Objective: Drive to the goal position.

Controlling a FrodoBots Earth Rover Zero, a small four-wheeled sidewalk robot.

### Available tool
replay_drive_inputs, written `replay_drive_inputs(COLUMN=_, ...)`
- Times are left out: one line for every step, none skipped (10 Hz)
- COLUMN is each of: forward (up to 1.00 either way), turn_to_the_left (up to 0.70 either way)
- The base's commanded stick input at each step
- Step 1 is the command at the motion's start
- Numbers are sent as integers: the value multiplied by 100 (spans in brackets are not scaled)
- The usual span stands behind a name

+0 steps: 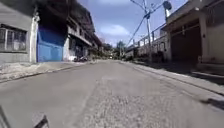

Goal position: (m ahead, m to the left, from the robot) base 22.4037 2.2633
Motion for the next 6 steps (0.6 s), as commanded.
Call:
replay_drive_inputs(forward=100, turn_to_the_left=-28)
replay_drive_inputs(forward=100, turn_to_the_left=-28)
replay_drive_inputs(forward=100, turn_to_the_left=-28)
replay_drive_inputs(forward=100, turn_to_the_left=-28)
replay_drive_inputs(forward=100, turn_to_the_left=-28)
replay_drive_inputs(forward=100, turn_to_the_left=-28)
